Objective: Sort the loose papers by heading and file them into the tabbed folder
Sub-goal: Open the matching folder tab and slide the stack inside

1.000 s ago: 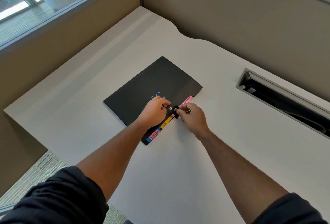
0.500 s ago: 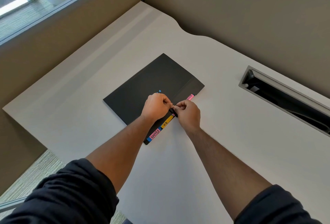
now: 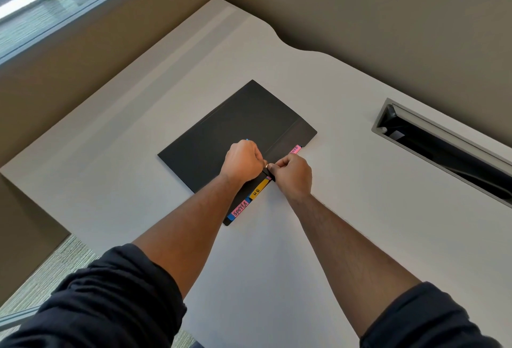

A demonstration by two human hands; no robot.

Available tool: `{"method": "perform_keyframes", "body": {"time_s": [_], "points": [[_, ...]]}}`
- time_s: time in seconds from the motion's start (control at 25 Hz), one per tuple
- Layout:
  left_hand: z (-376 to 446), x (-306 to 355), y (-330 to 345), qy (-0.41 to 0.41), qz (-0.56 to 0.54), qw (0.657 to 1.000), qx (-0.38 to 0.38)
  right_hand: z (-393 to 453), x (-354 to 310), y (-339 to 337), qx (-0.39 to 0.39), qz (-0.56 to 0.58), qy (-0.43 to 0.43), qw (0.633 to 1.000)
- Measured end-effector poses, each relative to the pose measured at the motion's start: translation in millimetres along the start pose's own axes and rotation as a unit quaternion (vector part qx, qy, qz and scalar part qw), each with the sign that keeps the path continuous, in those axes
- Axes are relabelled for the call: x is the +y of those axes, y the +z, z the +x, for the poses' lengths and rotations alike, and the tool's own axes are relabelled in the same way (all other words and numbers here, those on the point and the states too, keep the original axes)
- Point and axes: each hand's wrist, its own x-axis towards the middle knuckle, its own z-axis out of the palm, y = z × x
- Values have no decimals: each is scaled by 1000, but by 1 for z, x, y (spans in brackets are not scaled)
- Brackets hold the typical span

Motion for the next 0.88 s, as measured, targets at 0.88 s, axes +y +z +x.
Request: {"method": "perform_keyframes", "body": {"time_s": [0.88], "points": [[-4, -67, -67, -106, 71, 975, 180, -72, -26, 20, -86, 350, 342, 868]]}}
